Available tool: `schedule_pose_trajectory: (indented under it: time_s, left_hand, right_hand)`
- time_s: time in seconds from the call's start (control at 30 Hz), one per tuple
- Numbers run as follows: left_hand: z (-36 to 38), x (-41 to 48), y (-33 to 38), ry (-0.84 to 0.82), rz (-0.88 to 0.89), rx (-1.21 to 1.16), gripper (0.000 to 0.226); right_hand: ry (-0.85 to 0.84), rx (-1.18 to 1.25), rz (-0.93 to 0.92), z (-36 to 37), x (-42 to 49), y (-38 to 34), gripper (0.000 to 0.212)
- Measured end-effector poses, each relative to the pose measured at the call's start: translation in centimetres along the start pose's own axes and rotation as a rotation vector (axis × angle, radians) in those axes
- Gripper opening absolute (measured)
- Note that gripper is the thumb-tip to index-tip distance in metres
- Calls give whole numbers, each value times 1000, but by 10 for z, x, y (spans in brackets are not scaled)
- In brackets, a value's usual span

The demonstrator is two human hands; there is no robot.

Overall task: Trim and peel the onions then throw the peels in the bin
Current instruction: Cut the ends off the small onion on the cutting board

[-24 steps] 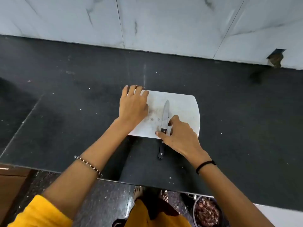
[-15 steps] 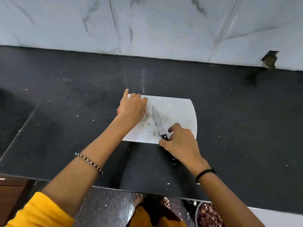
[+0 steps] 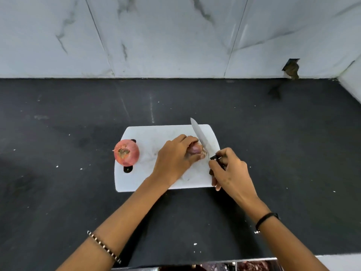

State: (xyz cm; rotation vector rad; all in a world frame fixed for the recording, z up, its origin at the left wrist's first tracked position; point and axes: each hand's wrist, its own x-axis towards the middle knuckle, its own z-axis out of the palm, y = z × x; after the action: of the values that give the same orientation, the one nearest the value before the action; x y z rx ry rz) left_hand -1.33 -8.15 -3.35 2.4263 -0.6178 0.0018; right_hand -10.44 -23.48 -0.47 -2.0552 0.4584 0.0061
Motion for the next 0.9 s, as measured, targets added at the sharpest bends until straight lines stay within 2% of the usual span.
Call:
schedule_pose_trajectory:
  time_s: [0.1,0.27,0.4,0.63,0.9]
  left_hand:
    - [15,1,-5,68,91,-25,48]
    - [29,-2,-16,150,169,-64,60]
    - [31,-1,-17,138,203,-99,52]
    - [26,-3,-14,125,212,-185,53]
    - [25,0,-14,147,262,-135,57]
  right_hand:
    - [25,30,-34,0,-1,8,9]
    - [70,105,-106,6,1,18,4]
    - [51,117,-152,8,3,26,5]
    - [40,102,-219,10,3,35,8]
    - [102,56,-303,15,5,41,8]
